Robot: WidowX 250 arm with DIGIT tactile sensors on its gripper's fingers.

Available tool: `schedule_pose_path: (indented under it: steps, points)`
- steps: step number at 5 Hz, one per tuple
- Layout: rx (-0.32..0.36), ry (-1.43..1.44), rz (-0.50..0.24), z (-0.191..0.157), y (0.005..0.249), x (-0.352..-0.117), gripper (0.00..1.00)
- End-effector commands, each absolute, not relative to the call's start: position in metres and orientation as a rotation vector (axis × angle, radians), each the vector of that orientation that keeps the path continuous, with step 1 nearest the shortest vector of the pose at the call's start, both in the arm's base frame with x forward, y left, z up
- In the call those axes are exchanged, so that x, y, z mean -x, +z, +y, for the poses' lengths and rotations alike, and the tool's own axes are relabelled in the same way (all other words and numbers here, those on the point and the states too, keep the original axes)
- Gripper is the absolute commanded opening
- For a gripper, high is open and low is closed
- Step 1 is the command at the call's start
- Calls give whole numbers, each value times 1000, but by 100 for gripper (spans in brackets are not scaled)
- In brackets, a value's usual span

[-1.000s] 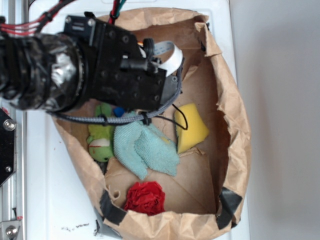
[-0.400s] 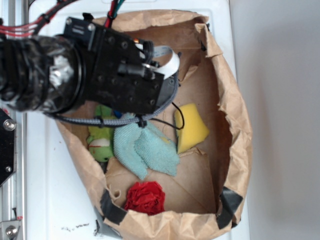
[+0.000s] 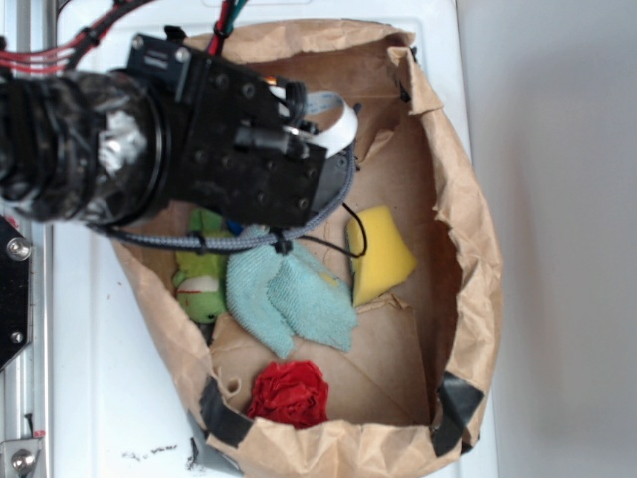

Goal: Grab the rock.

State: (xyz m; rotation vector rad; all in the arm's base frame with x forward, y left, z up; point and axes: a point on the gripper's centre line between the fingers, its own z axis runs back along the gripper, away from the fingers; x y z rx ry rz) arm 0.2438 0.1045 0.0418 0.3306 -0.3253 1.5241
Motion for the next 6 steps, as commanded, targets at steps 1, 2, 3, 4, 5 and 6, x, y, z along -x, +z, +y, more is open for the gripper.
schedule_pose_path:
  steps: [1, 2, 3, 4, 5, 6]
  points:
    - [-321, 1544, -351, 103, 53, -242, 100]
    - [-321, 1544, -351, 103, 53, -242, 100]
    - [-342, 1572, -381, 108, 43, -254, 100]
    - [-371, 1600, -404, 110, 36, -262, 100]
    - [-383, 1606, -428, 111, 30, -266, 100]
    - [-383, 1605, -440, 112, 28, -267, 100]
